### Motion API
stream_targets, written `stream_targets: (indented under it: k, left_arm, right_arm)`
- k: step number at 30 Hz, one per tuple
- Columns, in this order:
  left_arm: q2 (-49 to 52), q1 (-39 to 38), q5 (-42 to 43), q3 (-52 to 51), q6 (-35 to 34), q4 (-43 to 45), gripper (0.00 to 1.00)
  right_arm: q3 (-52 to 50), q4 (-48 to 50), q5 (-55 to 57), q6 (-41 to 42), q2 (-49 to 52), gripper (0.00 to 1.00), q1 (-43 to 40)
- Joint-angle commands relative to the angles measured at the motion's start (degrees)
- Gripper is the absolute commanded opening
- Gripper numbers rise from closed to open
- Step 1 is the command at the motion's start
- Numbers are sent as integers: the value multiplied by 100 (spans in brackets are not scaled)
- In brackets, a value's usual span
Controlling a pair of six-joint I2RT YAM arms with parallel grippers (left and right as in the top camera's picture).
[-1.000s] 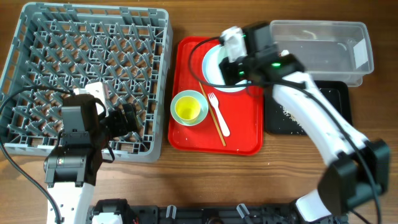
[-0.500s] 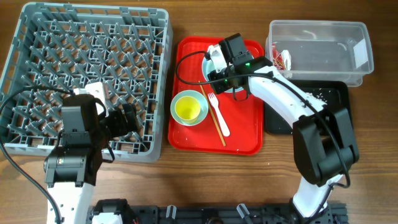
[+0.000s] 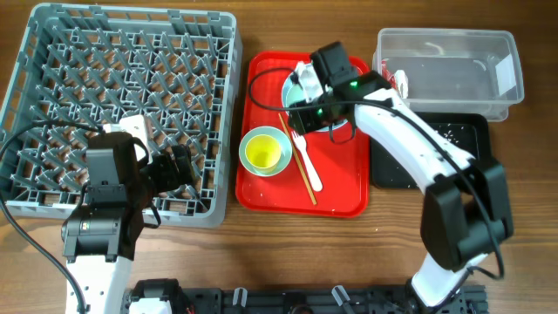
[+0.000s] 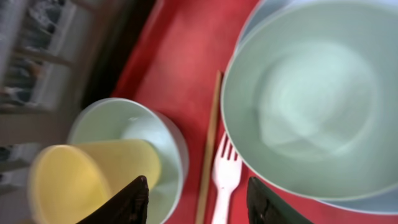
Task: Sort waste into correct bins and load items into the dishwasher rack
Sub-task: 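Grasp the yellow cup from the blue bowl with the right gripper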
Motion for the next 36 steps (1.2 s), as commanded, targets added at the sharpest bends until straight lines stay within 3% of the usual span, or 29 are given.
stream_targets:
  k: [1,6,15,19,24,25,31,36]
  left_arm:
    - [-4,46,48,114,-50,13,100]
    - [-4,46,50,114,-50,13,100]
    - [-4,46,50,114,-50,13,100]
    - [-4,46,50,114,-50,13,100]
    - [-4,46,52,114,-52,15,100]
    - [-4,46,57,114,-52,15,100]
    - [-4,46,426,114,-52,24,100]
    - [-4,46,1331,114,-52,260,100]
  right_arm:
    - [199,-240,-361,179,-297,54,175]
    - [98,-428,-369,280,-236,54,542]
    - [-9,-470,748,1069,302,53,1073]
    - [-9,-459,835,1342,603,45,1071]
    - [-4,-457,835,1333,754,9,1071]
    - [15,-457,835,1335,719,6,1064]
    - [422,-581,831,1331,286,4,859]
    - [787,-793,675,1311,-442,4,485]
